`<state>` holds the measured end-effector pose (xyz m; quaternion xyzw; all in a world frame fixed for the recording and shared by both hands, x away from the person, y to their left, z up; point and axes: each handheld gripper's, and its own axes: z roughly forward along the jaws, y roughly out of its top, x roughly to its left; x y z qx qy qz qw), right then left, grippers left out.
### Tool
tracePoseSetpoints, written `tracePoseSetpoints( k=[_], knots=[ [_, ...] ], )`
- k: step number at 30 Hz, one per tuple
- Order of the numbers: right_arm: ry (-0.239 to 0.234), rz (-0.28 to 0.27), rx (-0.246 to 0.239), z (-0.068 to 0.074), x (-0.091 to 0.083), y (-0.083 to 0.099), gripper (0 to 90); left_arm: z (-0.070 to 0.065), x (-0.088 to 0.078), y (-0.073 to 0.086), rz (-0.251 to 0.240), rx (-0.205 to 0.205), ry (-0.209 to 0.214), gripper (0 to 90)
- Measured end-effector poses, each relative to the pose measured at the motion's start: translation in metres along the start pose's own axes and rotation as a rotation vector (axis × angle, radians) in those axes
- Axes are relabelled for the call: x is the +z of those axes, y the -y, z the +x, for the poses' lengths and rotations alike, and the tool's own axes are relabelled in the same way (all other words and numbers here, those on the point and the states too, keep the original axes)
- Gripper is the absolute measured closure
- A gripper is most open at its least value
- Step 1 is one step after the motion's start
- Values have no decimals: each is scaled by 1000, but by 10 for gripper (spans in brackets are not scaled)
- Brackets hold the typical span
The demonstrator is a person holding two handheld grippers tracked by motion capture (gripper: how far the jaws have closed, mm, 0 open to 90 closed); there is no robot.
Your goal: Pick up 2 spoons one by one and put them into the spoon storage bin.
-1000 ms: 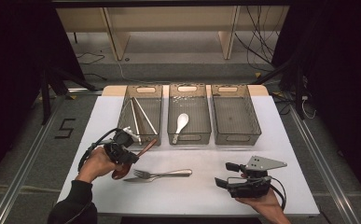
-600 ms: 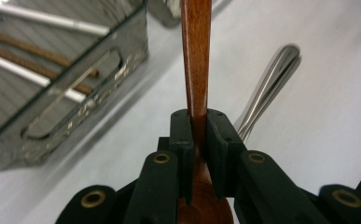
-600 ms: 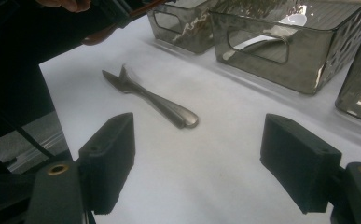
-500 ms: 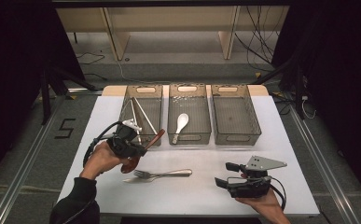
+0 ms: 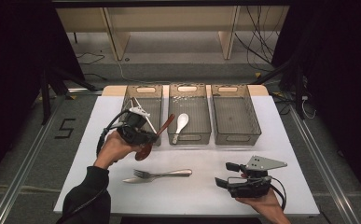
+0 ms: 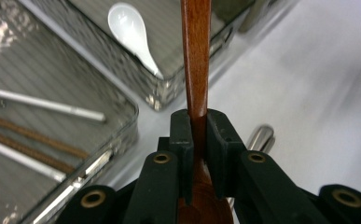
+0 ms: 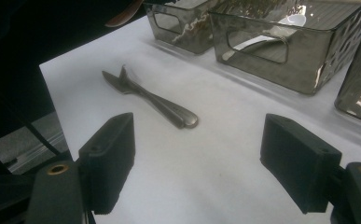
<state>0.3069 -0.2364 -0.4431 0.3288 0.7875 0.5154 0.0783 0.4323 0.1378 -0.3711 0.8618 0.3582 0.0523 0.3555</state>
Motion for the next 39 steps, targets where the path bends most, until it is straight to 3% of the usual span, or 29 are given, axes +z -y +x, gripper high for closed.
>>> tracePoseSetpoints(
  k=[8, 21, 25, 30, 39],
  knots=[
    [-1, -1, -1, 0, 0, 0, 271, 3, 9, -23, -59, -24, 9, 811],
    [-2, -3, 0, -1, -1, 0, 270, 5, 26, -47, -134, -50, -31, 811],
    [-3, -3, 0, -1, -1, 0, 270, 8, 33, -54, -175, -77, -29, 810],
    [-4, -4, 1, -1, 0, 0, 270, 10, 40, -65, -195, -87, -51, 810],
    [-6, -7, -1, -2, -1, 0, 270, 10, 51, -80, -200, -87, -54, 810]
  ],
)
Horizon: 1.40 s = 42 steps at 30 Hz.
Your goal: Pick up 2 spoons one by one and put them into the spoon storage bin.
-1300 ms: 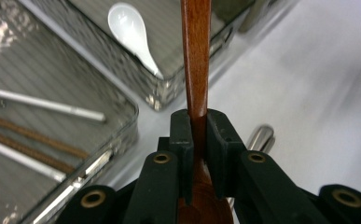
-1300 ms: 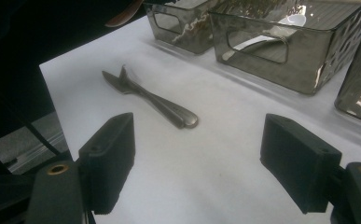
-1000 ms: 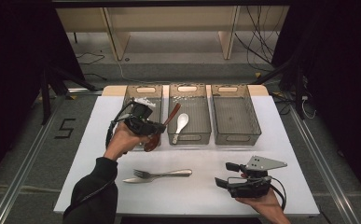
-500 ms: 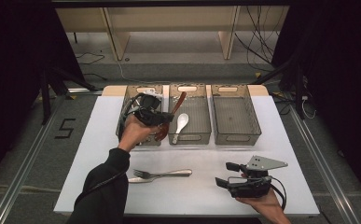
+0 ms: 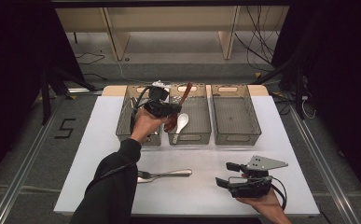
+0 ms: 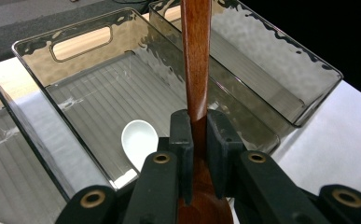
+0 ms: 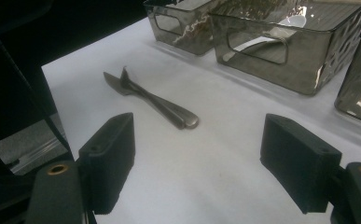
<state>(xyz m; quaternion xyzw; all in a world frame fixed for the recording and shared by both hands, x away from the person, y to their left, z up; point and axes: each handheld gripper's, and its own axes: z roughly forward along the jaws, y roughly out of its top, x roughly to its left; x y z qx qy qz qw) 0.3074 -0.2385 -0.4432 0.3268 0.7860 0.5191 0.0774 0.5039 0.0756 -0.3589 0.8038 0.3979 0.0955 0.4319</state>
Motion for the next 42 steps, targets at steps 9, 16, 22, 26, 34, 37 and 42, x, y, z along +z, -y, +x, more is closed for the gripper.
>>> tracePoseSetpoints(
  k=[9, 16, 22, 26, 34, 37, 42],
  knots=[
    [-3, 0, -2, 0, 0, 0, 270, 2, 13, -2, -5, -15, -13, 810],
    [-4, 3, 0, 1, 0, 0, 270, 0, 21, -6, -12, -15, -25, 810],
    [-9, 4, 2, 1, 1, 0, 270, 1, 28, -6, -7, -25, -39, 809],
    [-9, 5, 0, 1, 1, 0, 270, 2, 32, -4, -6, -27, -43, 809],
    [-11, 5, -2, 1, 2, 1, 270, 2, 36, -2, -18, -37, -49, 808],
    [-12, 6, -2, 1, 2, 1, 270, 1, 37, -1, -18, -27, -50, 807],
    [-13, 8, -4, 1, 2, 1, 270, 2, 41, 3, -7, -27, -59, 806]
  ],
)
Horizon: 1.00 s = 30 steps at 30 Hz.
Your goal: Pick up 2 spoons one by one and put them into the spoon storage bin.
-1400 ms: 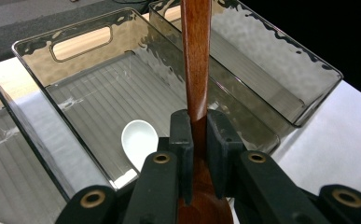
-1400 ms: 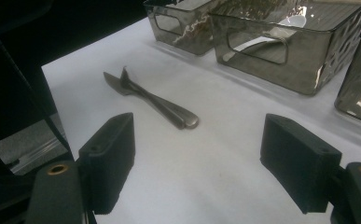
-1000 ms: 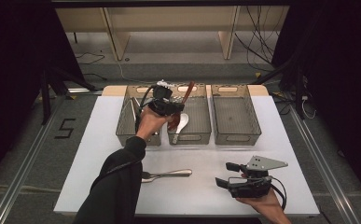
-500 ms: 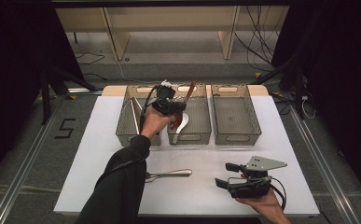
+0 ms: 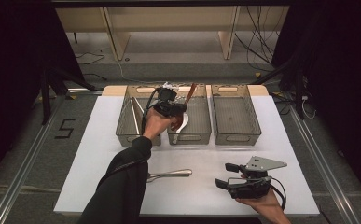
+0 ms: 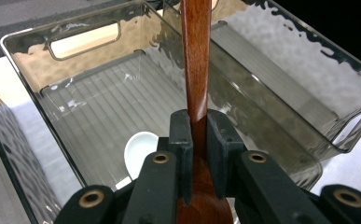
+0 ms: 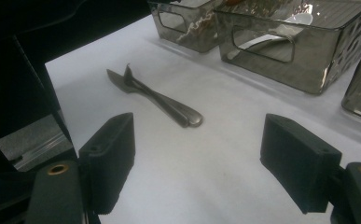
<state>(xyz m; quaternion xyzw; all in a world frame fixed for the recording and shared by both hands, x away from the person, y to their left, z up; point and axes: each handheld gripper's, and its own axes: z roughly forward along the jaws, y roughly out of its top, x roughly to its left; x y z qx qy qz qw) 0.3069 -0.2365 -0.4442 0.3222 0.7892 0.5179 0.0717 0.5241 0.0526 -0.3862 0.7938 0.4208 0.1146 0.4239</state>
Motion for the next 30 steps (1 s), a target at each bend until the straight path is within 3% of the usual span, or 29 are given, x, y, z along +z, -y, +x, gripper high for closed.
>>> tracePoseSetpoints(
  k=[6, 17, 20, 30],
  knots=[
    [-3, 5, -2, 0, 0, 0, 270, 3, 3, 5, -6, -11, -4, 791],
    [-4, 6, -1, 0, 1, 0, 270, 1, -7, 5, 67, -12, 36, 522],
    [-2, 6, -1, 0, 1, 0, 270, 1, -13, 8, 80, 4, 50, 452],
    [0, 6, -1, 0, 2, 0, 270, 5, -44, 17, 25, 11, 71, 333]
  ],
)
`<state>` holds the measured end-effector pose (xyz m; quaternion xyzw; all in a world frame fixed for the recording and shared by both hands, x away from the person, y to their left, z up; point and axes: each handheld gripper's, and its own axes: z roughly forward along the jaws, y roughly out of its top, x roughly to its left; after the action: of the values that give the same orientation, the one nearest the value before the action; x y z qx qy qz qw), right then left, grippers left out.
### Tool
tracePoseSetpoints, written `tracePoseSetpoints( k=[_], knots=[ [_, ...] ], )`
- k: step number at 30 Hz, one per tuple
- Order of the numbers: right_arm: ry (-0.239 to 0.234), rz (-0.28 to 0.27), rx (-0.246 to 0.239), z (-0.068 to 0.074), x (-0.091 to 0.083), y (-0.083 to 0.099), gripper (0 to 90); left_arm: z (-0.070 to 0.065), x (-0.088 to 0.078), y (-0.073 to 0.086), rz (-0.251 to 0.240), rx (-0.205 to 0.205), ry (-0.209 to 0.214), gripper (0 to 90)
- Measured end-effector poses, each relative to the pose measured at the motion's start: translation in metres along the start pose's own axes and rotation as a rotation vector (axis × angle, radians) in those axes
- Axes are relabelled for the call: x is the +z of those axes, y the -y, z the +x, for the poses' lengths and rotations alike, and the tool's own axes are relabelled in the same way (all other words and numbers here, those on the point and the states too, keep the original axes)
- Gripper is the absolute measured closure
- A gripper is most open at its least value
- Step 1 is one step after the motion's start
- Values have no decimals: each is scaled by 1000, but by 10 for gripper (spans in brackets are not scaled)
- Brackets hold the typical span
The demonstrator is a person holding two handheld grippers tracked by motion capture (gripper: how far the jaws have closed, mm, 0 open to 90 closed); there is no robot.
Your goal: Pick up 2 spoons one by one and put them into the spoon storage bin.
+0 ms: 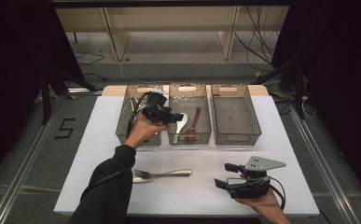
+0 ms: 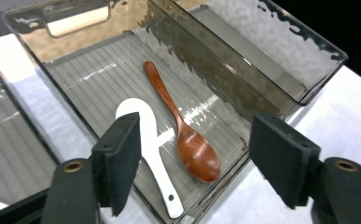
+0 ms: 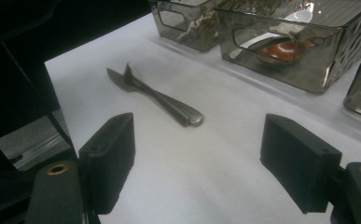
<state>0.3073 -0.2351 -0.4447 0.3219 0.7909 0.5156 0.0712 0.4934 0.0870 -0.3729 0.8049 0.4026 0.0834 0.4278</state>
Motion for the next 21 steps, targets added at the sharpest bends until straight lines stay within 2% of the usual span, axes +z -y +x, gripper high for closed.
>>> tracePoseSetpoints(
  k=[9, 21],
  knots=[
    [2, 4, 1, 0, 0, 0, 270, 0, -23, 17, -28, 19, 20, 267],
    [4, 7, 2, -1, 1, 1, 270, 6, -57, 50, -72, -5, 21, 236]
  ],
)
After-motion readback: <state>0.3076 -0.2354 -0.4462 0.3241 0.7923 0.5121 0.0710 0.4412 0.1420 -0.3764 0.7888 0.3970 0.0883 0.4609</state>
